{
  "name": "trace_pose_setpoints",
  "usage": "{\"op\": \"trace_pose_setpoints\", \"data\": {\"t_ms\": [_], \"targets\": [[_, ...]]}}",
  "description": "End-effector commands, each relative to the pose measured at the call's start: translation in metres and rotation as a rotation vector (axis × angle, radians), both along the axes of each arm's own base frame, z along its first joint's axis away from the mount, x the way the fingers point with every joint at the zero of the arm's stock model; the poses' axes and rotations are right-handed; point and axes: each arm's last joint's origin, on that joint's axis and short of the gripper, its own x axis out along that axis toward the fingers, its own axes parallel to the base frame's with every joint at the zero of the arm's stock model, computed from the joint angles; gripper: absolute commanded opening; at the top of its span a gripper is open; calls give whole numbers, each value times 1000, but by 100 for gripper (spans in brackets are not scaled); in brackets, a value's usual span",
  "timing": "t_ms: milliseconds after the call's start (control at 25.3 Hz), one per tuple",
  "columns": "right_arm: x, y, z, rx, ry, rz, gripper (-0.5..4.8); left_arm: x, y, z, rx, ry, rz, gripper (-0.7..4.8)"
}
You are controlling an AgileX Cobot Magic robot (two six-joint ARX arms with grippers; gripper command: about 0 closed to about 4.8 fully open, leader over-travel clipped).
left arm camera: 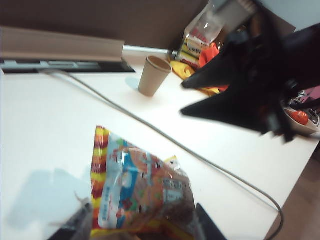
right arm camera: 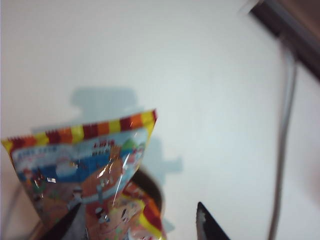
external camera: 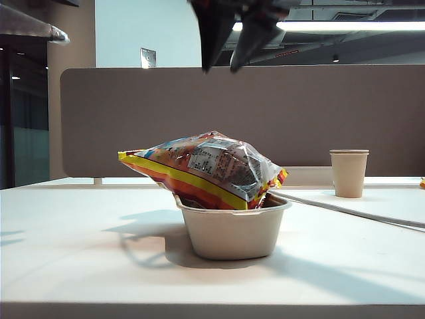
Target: Pick up a bag of chips and put them in the box.
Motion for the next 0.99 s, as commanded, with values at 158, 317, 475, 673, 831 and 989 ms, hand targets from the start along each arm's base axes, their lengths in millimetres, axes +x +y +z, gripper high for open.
{"op": "trace_pose_setpoints", "data": {"t_ms": [158, 317, 475, 673, 831, 989], "targets": [[-41, -35, 74, 207, -244, 1, 278, -14, 1, 28, -115, -145, -1, 259], [-80, -70, 112, 280, -365, -36, 278, -36, 3, 49, -188, -270, -14, 259], [-121, -108, 137, 322, -459, -65, 278, -66, 6, 62, -210, -391, -17, 259], [-172, -153, 147, 338, -524, -76, 278, -104, 10, 66, -208, -489, -5, 258], [-204, -183, 132, 324, -560, -106, 279, -126, 13, 58, -156, -515, 63, 255], [-231, -206, 107, 349, -582, -108, 278, -139, 17, 48, -119, -501, 171, 255]]}}
